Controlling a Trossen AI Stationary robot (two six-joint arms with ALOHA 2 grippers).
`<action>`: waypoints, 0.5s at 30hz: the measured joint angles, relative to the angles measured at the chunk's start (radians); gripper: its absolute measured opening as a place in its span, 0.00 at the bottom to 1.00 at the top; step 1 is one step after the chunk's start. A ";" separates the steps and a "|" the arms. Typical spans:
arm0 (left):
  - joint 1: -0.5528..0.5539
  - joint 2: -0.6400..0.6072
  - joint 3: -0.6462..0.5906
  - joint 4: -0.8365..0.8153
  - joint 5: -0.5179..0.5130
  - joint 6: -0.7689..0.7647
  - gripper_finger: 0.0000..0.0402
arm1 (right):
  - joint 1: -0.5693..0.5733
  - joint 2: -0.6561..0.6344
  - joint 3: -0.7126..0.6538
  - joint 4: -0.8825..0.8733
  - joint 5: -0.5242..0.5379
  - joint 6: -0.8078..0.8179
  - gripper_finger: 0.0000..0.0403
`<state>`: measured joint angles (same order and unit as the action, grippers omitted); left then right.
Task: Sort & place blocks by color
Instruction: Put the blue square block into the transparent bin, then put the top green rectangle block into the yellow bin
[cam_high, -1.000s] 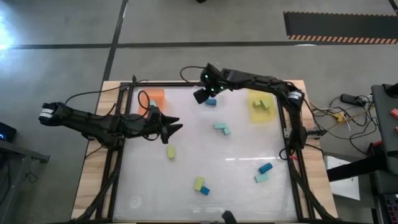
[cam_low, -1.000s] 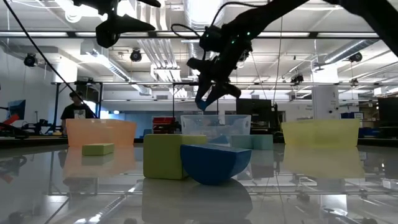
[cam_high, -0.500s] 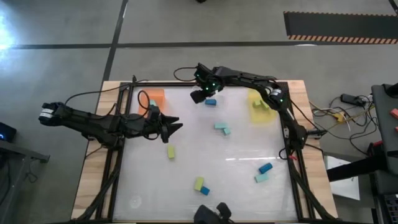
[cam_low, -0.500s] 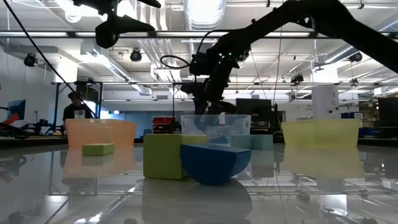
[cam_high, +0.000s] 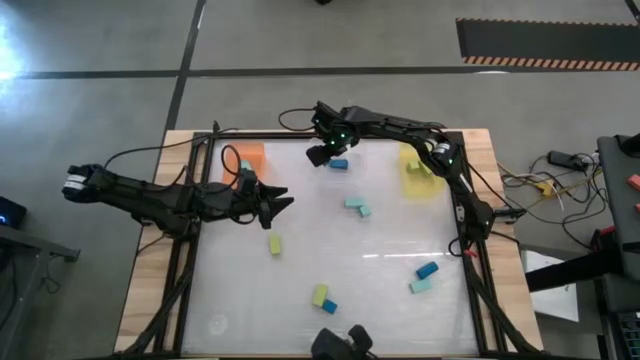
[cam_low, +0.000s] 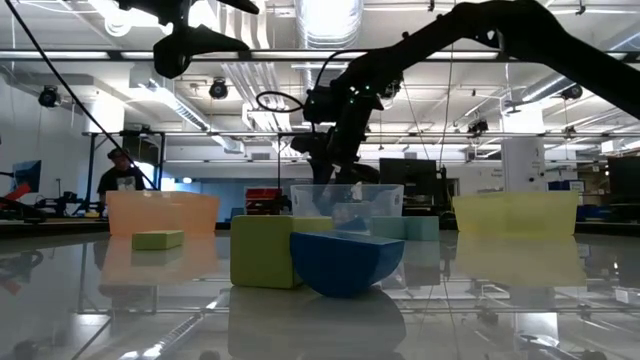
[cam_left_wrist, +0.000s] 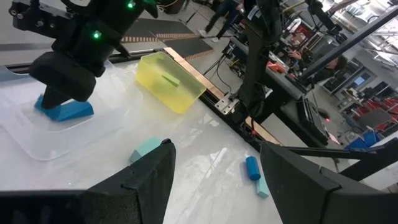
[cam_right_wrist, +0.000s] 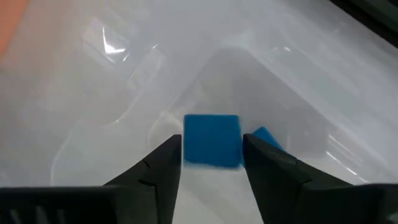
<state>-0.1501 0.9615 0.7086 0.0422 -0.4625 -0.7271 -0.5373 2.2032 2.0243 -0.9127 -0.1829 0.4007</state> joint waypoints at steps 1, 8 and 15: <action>0.000 0.000 0.000 0.000 0.000 0.000 0.55 | 0.000 0.000 0.000 0.000 0.000 0.000 0.41; 0.000 0.000 0.000 0.000 0.000 -0.001 0.55 | 0.000 -0.010 0.005 -0.010 0.000 -0.001 0.42; 0.000 0.000 0.000 -0.047 0.002 -0.057 0.55 | 0.007 -0.029 0.086 -0.103 -0.001 -0.035 0.39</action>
<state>-0.1501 0.9615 0.7082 -0.0052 -0.4608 -0.7837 -0.5306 2.1745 2.1099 -1.0157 -0.1837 0.3662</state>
